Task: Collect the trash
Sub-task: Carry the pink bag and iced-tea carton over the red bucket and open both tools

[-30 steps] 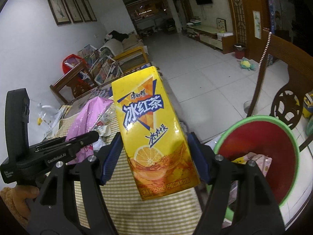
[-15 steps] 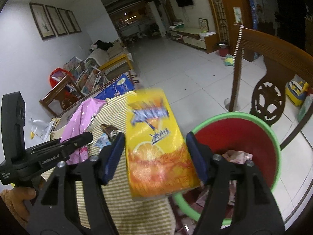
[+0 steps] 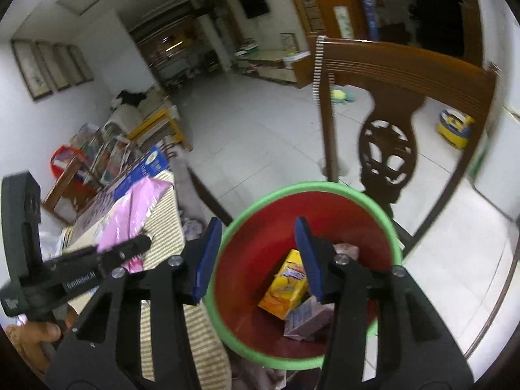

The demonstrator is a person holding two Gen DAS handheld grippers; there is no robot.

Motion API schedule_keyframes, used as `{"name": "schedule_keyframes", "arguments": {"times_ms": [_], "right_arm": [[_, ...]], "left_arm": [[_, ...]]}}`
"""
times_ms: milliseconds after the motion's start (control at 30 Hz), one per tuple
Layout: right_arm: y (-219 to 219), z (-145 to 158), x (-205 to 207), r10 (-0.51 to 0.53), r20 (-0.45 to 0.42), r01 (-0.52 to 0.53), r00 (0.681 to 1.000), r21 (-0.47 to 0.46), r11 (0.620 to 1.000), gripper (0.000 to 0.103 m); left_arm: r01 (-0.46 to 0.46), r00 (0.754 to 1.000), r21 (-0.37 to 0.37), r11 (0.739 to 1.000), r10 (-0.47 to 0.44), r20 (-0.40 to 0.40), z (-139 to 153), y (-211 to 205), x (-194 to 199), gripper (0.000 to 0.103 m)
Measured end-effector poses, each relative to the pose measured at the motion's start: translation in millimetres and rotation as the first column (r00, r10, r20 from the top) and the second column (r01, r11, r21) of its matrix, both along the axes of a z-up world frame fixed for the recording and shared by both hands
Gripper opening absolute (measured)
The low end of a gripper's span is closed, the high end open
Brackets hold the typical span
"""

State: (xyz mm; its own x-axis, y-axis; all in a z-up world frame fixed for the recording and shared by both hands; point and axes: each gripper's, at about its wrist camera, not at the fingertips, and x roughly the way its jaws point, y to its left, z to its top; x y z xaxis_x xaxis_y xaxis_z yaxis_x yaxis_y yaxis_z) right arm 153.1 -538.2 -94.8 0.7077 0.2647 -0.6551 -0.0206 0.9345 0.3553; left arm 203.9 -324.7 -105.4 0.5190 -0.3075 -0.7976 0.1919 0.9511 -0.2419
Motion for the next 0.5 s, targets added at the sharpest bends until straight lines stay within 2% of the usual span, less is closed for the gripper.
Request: {"name": "schedule_keyframes", "arguments": {"times_ms": [300,367,433,500], "right_arm": [[-41,-2,-16,-0.109,-0.004,0.109,0.994,-0.016,0.994,0.046],[-48,-3,-20,-0.127,-0.005,0.127,0.992,-0.016,0.992,0.047],[-53,-3,-23,-0.14,-0.002,0.14,0.99,-0.011,0.99,0.051],[-54,-2,-25,-0.145,-0.001,0.145,0.989,-0.008,0.989,0.051]], "left_arm": [[0.132,0.991,0.017,0.991,-0.132,0.019,1,-61,9,0.02],[0.147,0.989,0.024,0.989,-0.148,0.024,2,-67,10,0.029],[0.151,0.988,0.028,0.988,-0.152,0.035,4,-72,8,0.052],[0.151,0.987,0.033,0.988,-0.152,0.044,7,-73,6,0.054]]}}
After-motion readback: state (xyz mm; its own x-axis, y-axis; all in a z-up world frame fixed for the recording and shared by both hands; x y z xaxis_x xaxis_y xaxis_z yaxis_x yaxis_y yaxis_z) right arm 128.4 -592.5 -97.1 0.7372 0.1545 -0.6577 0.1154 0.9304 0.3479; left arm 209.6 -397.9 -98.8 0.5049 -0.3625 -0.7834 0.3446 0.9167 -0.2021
